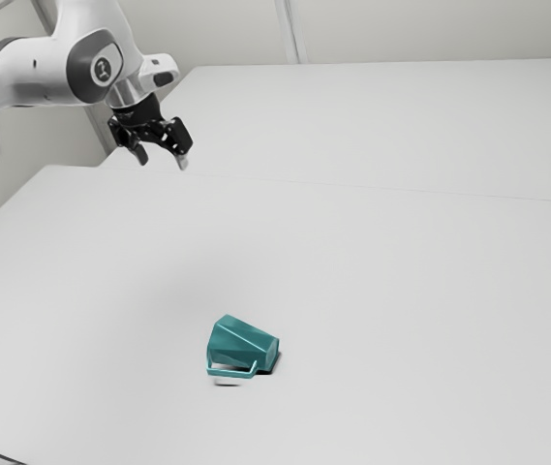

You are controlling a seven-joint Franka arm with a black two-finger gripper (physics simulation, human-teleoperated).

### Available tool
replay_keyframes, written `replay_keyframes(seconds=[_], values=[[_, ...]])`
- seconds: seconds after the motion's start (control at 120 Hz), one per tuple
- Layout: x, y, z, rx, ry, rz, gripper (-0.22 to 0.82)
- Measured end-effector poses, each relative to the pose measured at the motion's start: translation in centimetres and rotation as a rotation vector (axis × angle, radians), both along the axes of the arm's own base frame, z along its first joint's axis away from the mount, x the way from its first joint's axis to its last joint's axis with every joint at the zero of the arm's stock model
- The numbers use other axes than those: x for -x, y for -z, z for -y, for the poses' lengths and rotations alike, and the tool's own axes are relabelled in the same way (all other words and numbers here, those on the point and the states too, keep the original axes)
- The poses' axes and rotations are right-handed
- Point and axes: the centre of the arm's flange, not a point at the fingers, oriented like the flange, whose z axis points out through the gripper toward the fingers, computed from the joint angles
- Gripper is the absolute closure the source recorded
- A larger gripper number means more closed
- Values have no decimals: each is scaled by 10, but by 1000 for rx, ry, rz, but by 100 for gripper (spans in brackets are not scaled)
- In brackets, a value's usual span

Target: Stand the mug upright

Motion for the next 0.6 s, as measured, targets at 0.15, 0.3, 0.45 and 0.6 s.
replay_keyframes(seconds=[0.15, 0.3, 0.45, 0.6], values=[[27, 16, 3, 109, -4, 19, 0], [85, 65, 8, 316, -70, -22, 0], [122, 106, -18, 438, -186, -52, 0], [152, 144, -10, 532, -234, -108, 0]])
